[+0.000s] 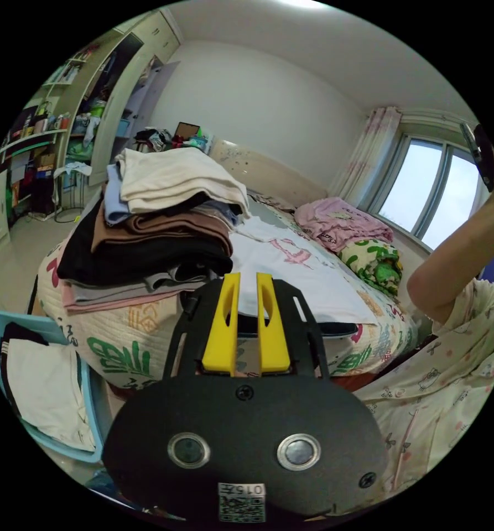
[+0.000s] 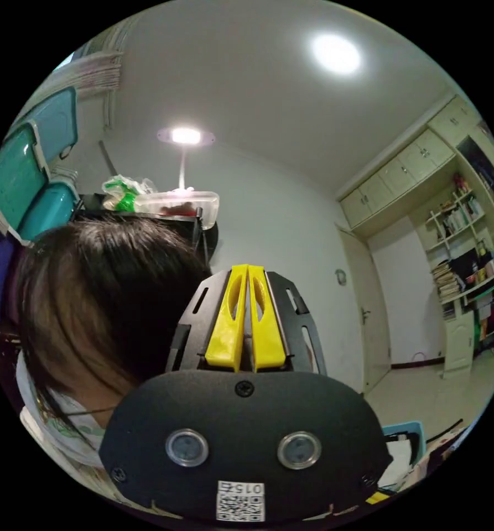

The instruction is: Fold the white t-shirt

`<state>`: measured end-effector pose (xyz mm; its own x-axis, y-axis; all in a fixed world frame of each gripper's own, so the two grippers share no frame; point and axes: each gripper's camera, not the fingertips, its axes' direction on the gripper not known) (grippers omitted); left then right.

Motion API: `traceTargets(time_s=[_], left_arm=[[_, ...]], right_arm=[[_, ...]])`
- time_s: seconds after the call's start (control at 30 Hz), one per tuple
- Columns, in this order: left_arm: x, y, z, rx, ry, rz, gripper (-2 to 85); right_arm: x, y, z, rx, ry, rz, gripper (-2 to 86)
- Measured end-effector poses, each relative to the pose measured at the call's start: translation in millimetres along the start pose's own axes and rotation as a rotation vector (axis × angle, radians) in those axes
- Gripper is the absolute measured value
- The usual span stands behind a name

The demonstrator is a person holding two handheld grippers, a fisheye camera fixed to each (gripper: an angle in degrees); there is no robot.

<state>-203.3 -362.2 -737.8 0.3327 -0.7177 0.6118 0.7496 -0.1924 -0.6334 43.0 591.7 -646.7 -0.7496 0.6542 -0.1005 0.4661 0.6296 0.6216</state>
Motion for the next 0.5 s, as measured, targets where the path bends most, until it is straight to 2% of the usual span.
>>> traceTargets(time_s=[0.13,0.3,0.5], left_arm=[[26,14,0,-0.006,-0.010,-0.011,5.4],[56,16,1,-0.033,-0.008,0.021,5.5],[72,22,-3,-0.020,-0.010,0.011,5.5]], right_arm=[[-6,-1,12,-0.068,-0.045,0.017,-0.6],[18,-1,13,-0.085,-0.145,0.188,-0.6],[63,24,-7,-0.165,-0.058,0.286,-0.4]])
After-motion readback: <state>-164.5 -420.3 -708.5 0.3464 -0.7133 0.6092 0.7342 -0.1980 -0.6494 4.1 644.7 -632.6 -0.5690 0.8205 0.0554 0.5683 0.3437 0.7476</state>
